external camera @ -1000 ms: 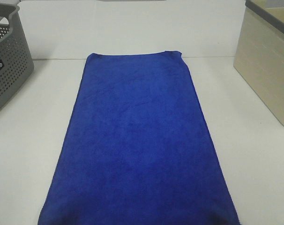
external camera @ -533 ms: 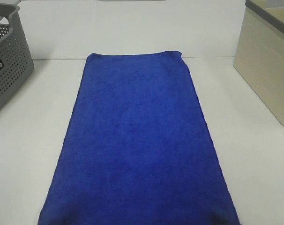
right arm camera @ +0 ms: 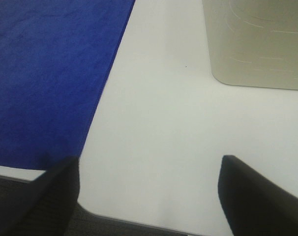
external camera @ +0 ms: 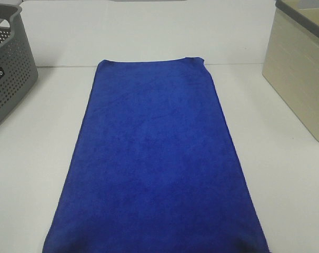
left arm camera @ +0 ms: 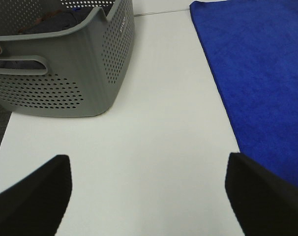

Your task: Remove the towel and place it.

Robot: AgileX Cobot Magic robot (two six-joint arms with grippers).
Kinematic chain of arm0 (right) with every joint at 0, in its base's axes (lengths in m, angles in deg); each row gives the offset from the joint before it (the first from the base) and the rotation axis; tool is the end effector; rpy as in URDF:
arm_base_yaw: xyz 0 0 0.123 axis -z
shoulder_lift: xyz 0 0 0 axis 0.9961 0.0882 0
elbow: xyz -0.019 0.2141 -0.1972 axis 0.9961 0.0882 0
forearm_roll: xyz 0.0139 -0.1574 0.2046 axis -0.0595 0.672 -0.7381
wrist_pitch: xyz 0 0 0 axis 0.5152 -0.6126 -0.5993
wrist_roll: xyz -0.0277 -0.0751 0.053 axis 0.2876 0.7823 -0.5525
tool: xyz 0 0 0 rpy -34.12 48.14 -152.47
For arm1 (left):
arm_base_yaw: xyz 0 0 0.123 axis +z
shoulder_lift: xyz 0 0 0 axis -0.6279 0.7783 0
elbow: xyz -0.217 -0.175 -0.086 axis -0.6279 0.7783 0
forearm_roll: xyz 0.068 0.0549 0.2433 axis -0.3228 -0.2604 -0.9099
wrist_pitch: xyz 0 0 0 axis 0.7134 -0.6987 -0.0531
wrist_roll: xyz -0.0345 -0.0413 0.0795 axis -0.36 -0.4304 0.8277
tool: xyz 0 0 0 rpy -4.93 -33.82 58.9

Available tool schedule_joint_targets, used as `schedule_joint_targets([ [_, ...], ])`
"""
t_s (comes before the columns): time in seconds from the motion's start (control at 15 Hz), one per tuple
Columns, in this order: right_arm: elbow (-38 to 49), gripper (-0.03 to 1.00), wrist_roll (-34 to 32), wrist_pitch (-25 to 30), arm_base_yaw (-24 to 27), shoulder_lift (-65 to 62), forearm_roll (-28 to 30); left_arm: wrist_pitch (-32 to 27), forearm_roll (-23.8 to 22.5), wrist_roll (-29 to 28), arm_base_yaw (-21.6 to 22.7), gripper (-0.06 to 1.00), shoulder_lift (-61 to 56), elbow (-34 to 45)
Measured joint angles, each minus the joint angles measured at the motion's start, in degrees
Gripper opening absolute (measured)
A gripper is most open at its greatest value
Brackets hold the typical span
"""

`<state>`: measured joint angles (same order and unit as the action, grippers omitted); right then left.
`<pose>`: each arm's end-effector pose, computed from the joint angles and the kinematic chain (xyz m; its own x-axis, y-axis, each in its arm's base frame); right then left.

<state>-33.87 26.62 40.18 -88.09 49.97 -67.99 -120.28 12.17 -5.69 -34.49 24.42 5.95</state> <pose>-0.0002 0.0079 0.2624 -0.5192 -0.1150 -0.8469 -0.1708 0.9849 -0.0290 -0.0049 -0.0075 0.2826 -0.4478 0.0488 -0.8928 0.0267 0.9988 0.0412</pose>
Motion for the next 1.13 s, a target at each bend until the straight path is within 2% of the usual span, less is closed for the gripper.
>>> schedule_joint_targets([
  [1.13,0.0,0.76,0.0,0.0,0.0,0.0,0.1,0.0,0.0,0.0,0.0,0.8,0.0,0.0],
])
